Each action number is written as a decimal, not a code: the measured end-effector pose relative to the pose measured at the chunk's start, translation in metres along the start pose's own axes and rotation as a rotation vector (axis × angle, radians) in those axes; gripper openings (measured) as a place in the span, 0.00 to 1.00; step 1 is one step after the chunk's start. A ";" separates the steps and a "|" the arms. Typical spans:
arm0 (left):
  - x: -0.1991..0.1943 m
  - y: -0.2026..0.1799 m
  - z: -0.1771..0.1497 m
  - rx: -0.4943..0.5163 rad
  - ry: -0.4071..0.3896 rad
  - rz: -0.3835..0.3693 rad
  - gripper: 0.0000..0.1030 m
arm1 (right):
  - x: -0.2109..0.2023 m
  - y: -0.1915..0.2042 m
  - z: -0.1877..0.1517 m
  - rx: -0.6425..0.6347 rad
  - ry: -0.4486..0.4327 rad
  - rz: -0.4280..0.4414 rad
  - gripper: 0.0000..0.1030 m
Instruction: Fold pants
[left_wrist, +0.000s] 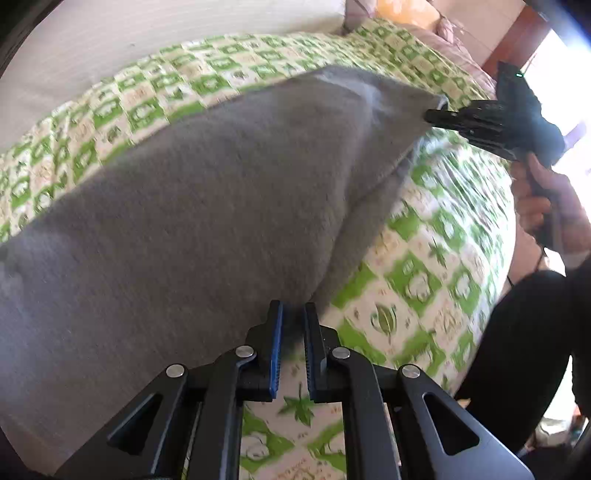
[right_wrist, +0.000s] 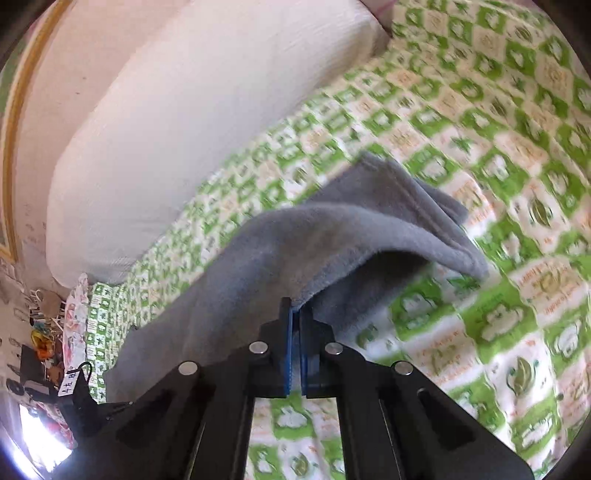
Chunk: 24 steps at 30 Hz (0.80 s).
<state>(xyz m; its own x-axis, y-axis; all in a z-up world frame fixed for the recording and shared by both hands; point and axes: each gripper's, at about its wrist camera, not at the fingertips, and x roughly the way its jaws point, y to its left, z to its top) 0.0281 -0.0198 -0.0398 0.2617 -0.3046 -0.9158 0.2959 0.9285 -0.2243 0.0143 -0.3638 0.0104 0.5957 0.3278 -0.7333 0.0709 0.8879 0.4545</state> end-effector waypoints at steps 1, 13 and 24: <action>-0.001 0.001 -0.001 0.001 0.010 -0.014 0.09 | 0.003 -0.005 -0.001 0.020 0.016 -0.006 0.04; -0.021 -0.004 0.058 -0.023 -0.049 -0.048 0.26 | -0.033 -0.045 0.008 0.217 -0.108 0.080 0.07; 0.016 -0.043 0.137 0.027 -0.035 -0.089 0.43 | -0.028 -0.062 0.062 0.133 -0.183 0.046 0.07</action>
<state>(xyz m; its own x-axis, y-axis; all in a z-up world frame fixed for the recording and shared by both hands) 0.1451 -0.0939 0.0006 0.2649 -0.3933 -0.8805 0.3439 0.8915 -0.2948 0.0429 -0.4480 0.0347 0.7351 0.2926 -0.6116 0.1376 0.8189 0.5572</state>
